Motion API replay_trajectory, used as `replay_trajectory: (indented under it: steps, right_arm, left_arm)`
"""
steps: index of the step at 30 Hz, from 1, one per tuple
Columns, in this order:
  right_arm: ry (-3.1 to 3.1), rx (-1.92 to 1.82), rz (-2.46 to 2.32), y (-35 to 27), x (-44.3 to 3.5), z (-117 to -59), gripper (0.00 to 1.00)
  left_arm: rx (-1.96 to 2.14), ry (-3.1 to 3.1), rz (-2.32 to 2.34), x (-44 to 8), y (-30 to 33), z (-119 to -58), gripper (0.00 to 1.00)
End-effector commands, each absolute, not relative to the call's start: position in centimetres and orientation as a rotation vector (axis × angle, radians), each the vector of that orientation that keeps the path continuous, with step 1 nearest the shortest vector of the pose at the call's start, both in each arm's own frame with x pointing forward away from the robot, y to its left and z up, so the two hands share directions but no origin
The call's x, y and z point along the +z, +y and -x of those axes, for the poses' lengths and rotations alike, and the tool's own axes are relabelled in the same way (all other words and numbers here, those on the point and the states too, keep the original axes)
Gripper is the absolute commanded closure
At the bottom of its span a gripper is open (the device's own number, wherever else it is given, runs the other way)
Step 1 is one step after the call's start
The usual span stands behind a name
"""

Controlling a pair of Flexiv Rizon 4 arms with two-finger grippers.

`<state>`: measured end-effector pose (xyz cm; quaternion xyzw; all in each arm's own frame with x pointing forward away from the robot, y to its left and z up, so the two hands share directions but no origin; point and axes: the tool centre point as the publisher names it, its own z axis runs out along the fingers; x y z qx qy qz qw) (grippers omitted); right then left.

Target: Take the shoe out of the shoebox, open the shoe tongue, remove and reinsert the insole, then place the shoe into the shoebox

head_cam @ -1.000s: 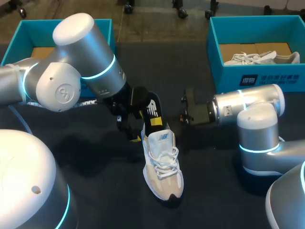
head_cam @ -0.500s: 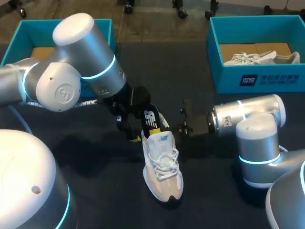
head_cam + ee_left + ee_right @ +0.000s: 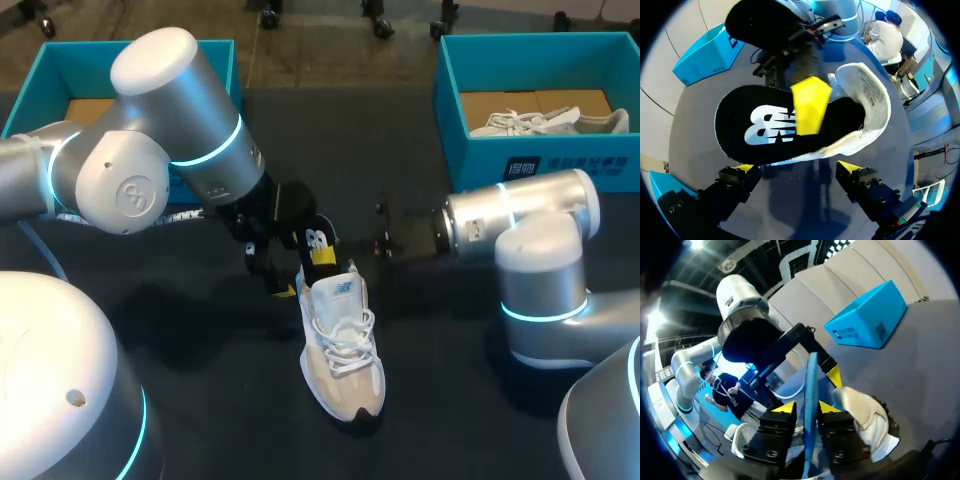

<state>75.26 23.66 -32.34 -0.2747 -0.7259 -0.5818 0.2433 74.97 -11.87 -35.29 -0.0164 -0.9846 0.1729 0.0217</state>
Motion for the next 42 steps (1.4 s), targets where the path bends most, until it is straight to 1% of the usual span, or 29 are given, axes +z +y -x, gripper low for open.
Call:
replay_trajectory:
  steps: [1, 2, 8, 17, 23, 30, 31, 32, 34, 37, 39, 42]
  right_arm:
    - [-1.964, -1.603, 0.732, 23.5, -32.8, -76.0, 0.98]
    - [-1.958, -1.596, 0.727, 23.6, -32.9, -76.1, 1.00]
    - [-1.909, -1.548, 0.765, 23.5, -33.8, -76.0, 1.00]
    - [-1.817, -1.487, 0.885, 23.9, -35.5, -73.5, 1.00]
    - [-1.822, -1.457, 0.965, 24.2, -35.4, -72.2, 1.00]
    - [-1.890, -1.462, 0.967, 24.2, -34.4, -72.1, 1.00]
    - [-1.903, -1.463, 0.962, 24.1, -34.2, -72.2, 0.96]
    - [-1.913, -1.465, 0.958, 24.0, -34.0, -72.3, 0.83]
    - [-1.934, -1.466, 0.945, 23.8, -33.6, -72.7, 0.79]
    - [-1.963, -1.463, 0.926, 23.6, -33.1, -73.2, 0.64]
    - [-1.978, -1.462, 0.910, 23.5, -32.9, -73.7, 0.63]
    - [-1.989, -1.461, 0.885, 23.3, -32.7, -74.2, 0.65]
  left_arm:
    - [0.537, -3.052, 0.051, -35.4, -11.9, -75.0, 0.00]
    - [0.537, -3.052, 0.051, -35.4, -11.9, -75.0, 0.00]
    - [0.537, -3.052, 0.051, -35.4, -11.9, -75.0, 0.00]
    - [0.537, -3.052, 0.051, -35.4, -11.9, -75.0, 0.00]
    - [0.537, -3.052, 0.051, -35.4, -11.9, -75.0, 0.00]
    - [0.537, -3.052, 0.051, -35.4, -11.9, -75.0, 0.00]
    - [0.537, -3.052, 0.051, -35.4, -11.9, -75.0, 0.00]
    - [0.537, -3.052, 0.051, -35.4, -11.9, -75.0, 0.00]
    - [0.537, -3.052, 0.051, -35.4, -11.9, -75.0, 0.00]
    - [0.537, -3.052, 0.051, -35.4, -11.9, -75.0, 0.00]
    - [0.537, -3.052, 0.051, -35.4, -11.9, -75.0, 0.00]
    - [0.537, -3.052, 0.051, -35.4, -11.9, -75.0, 0.00]
